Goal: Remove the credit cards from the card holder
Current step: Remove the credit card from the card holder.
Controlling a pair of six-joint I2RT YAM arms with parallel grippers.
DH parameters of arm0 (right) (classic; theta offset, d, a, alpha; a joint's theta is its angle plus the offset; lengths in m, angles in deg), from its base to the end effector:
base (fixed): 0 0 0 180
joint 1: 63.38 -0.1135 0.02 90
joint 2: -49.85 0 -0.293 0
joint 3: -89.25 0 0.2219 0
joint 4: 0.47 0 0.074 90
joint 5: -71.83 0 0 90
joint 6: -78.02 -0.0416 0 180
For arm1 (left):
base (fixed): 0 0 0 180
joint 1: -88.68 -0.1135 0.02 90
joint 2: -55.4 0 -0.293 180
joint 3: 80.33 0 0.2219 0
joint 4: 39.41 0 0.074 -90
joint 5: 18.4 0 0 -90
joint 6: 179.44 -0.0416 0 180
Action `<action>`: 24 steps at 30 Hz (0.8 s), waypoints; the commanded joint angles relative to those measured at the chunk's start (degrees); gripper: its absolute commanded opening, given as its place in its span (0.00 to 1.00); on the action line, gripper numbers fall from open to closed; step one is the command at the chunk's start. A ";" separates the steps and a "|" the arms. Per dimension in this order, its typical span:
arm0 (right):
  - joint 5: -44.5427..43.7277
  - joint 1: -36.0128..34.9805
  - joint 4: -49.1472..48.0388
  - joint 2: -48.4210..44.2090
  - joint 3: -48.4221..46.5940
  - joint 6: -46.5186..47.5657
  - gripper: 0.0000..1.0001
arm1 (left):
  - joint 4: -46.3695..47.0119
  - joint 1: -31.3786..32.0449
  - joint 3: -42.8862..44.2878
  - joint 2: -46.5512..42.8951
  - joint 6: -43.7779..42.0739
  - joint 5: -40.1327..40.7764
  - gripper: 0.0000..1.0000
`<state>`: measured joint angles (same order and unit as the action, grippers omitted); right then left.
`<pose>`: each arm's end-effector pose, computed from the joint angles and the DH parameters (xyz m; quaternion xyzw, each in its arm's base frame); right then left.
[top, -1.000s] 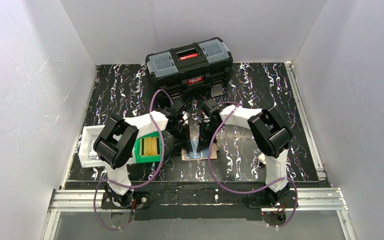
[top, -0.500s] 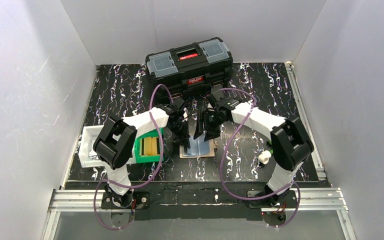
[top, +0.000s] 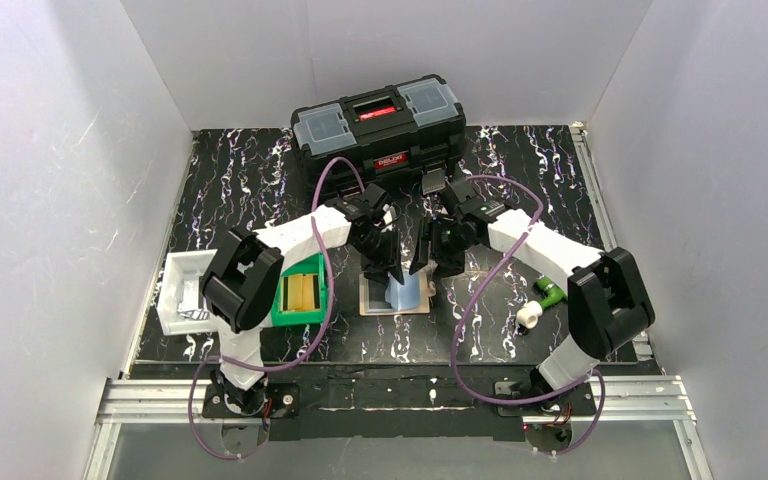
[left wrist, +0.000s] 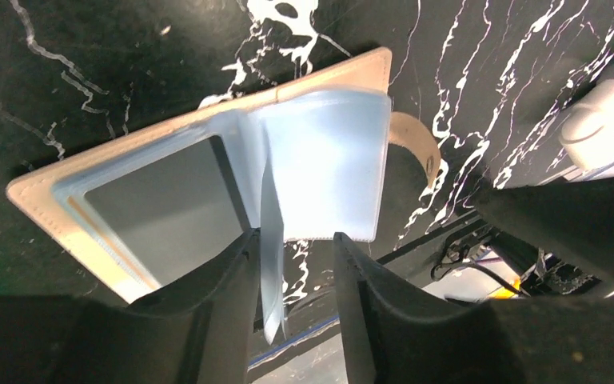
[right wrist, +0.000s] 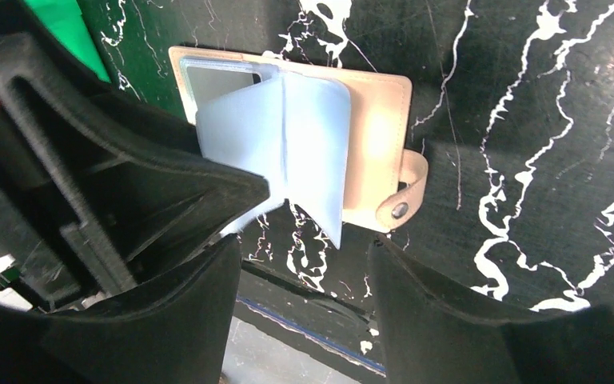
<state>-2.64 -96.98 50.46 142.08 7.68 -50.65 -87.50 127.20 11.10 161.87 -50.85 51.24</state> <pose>0.2468 0.1774 0.2649 0.0094 0.9611 0.2492 0.1191 0.2793 -0.2408 0.2361 0.0405 0.9573 -0.2770 0.0717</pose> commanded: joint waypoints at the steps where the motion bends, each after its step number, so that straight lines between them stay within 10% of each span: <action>1: -2.17 0.42 1.40 -3.91 0.87 0.96 0.67 | -0.40 0.90 2.83 1.80 0.32 -2.33 0.38; 24: -5.46 1.26 2.77 -8.89 4.36 -0.18 0.68 | 3.11 3.09 6.77 10.34 2.94 -5.51 0.58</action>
<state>-8.02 -95.69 53.35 134.43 11.52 -50.74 -84.09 129.76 17.24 169.81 -48.69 46.52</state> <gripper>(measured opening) 0.676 0.578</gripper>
